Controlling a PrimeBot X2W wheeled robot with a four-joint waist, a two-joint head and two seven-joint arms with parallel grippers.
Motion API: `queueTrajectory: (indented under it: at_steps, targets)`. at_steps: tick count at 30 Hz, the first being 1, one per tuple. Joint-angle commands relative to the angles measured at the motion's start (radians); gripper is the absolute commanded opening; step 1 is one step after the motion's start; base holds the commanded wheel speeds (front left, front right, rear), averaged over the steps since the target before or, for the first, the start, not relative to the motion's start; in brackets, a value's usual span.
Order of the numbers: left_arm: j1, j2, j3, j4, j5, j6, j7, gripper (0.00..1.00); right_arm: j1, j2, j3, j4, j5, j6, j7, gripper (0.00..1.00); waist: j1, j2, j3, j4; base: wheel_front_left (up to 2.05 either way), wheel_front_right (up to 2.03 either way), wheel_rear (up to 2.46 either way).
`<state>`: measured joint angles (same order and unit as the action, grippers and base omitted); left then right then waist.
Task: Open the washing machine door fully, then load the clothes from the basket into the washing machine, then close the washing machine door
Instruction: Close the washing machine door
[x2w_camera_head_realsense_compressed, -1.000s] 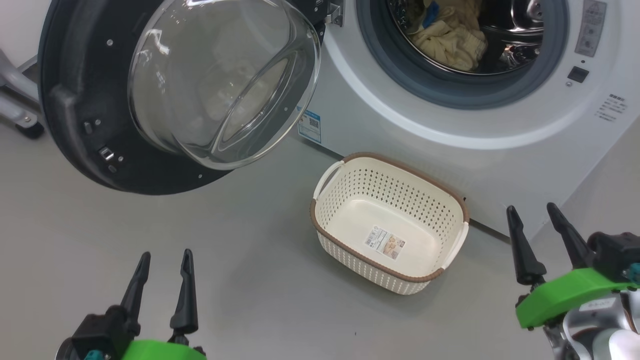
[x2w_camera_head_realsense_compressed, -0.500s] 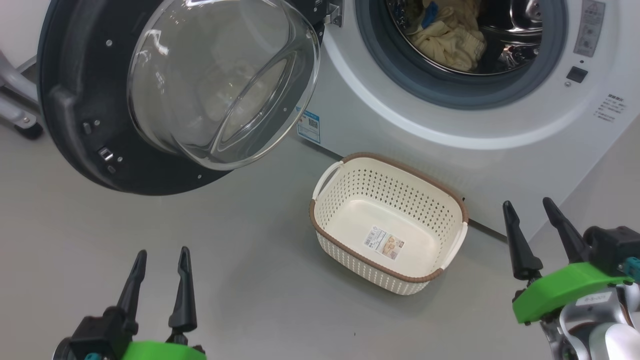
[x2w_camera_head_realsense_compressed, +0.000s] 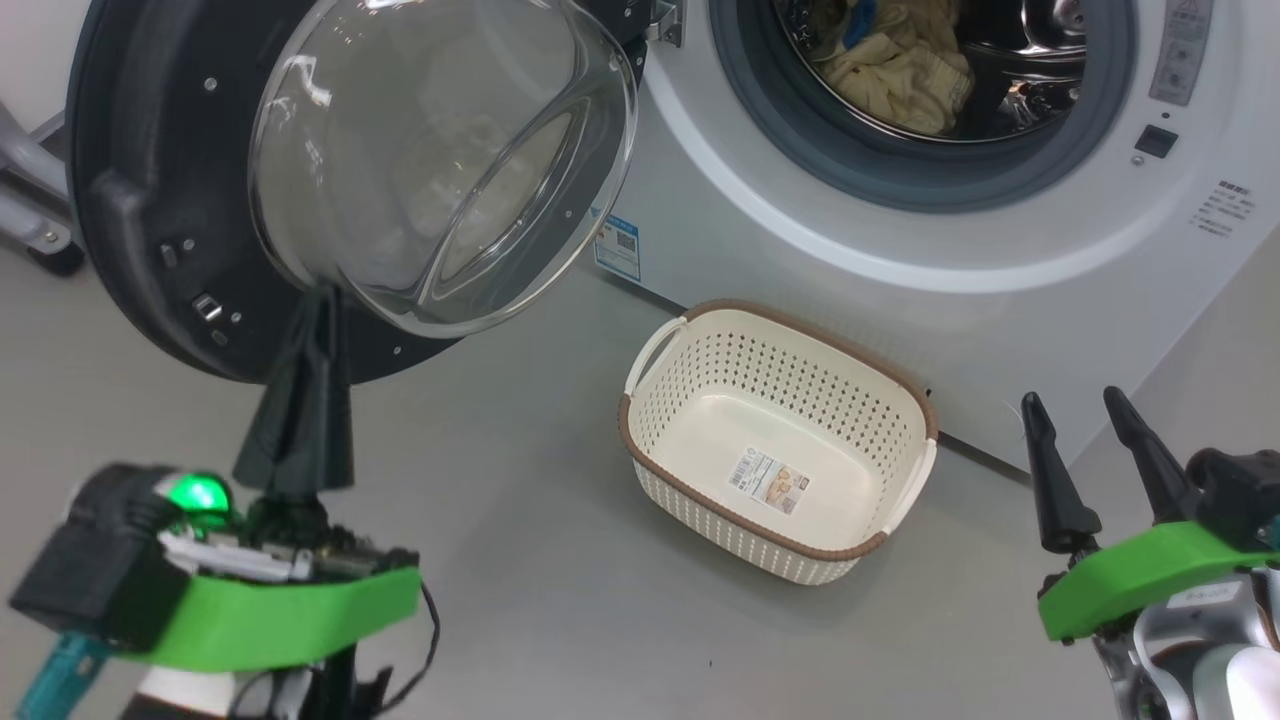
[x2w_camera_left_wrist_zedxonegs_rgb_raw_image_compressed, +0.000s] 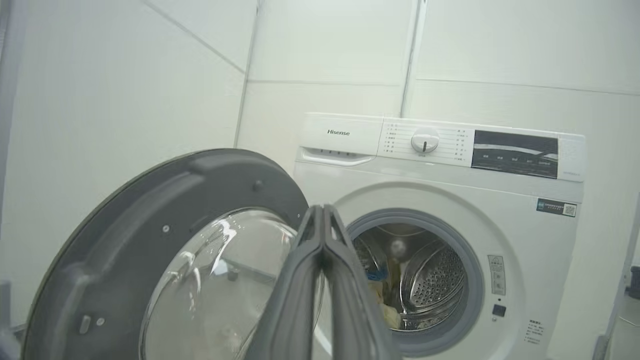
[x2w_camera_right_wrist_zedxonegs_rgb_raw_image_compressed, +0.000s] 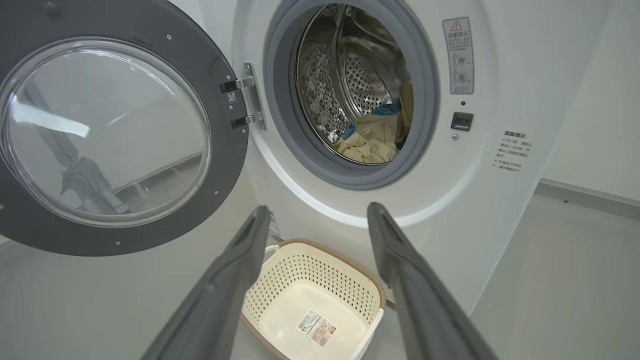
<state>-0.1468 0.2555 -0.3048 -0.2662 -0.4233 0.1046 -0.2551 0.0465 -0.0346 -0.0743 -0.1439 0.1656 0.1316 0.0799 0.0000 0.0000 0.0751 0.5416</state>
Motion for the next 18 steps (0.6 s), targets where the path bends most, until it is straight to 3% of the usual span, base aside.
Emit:
queueTrajectory:
  at_steps: [1, 5, 8, 18]
  targets:
    - [-0.107, 0.027, 0.058, -0.074, -0.013, -0.025, -0.004, 0.0, -0.026, -0.016, 0.013, -0.044, -0.002, -0.001, 0.004, 1.0, 0.0, 0.0, 0.0, 0.0, 0.0, 0.0, 0.0]
    - [-0.276, 0.046, 0.107, -0.137, -0.1, -0.086, 0.025, 0.0, -0.02, -0.016, 0.01, -0.054, -0.001, -0.001, 0.007, 1.0, 0.0, 0.0, 0.001, -0.001, 0.0, 0.0, 0.0]
    - [-0.424, 0.073, 0.172, -0.091, -0.188, -0.119, 0.071, 0.0, -0.015, -0.016, 0.005, -0.06, 0.002, -0.001, 0.006, 1.0, 0.0, 0.0, -0.003, -0.005, 0.0, 0.0, 0.0]
    - [-0.772, 0.186, 0.403, 0.478, -0.538, -0.175, 0.258, 0.0, 0.0, -0.016, -0.001, -0.065, 0.014, -0.001, -0.005, 1.0, 0.0, 0.0, 0.003, -0.093, 0.0, 0.0, 0.0]
